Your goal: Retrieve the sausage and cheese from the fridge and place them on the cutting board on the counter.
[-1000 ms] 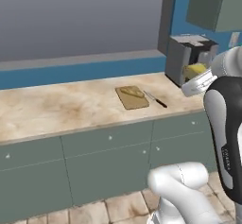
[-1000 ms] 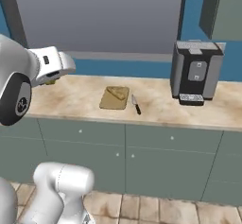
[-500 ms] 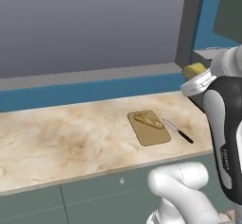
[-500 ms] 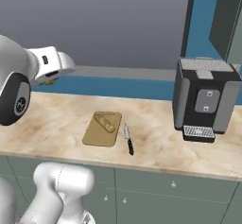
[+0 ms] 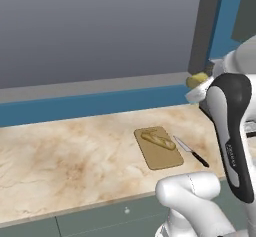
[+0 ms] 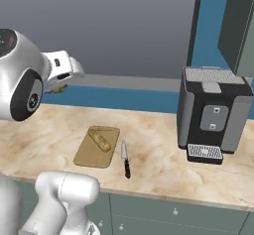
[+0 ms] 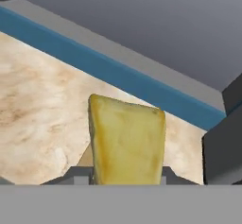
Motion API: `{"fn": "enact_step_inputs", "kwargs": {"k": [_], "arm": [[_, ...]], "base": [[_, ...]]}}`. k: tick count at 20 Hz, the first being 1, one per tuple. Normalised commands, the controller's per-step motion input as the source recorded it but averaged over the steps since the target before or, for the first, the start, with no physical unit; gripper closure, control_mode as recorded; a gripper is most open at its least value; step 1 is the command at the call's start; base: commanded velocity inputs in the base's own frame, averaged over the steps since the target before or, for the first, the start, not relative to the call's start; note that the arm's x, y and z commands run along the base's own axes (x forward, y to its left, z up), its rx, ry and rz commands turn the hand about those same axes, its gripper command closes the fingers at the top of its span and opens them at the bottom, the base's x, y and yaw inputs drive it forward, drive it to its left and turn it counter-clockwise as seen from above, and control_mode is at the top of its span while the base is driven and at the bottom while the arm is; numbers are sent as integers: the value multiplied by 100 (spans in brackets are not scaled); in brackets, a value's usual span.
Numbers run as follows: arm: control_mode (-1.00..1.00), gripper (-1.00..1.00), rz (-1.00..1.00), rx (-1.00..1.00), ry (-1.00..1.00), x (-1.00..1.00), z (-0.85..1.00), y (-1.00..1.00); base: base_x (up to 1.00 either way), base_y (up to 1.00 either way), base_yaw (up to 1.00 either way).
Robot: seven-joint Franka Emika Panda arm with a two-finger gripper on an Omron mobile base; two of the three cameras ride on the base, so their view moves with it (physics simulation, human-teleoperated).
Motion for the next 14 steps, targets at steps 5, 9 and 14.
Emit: {"fn": "enact_step_inputs", "kwargs": {"k": [5, 9, 14], "arm": [[-100, 100, 35, -14, 39, 59, -72, -3], [-100, 100, 36, 0, 23, 58, -67, -7], [-100, 100, 14, -5, 13, 49, -58, 0]], "base": [[0, 0, 0], [0, 0, 0], [0, 0, 0]]}}
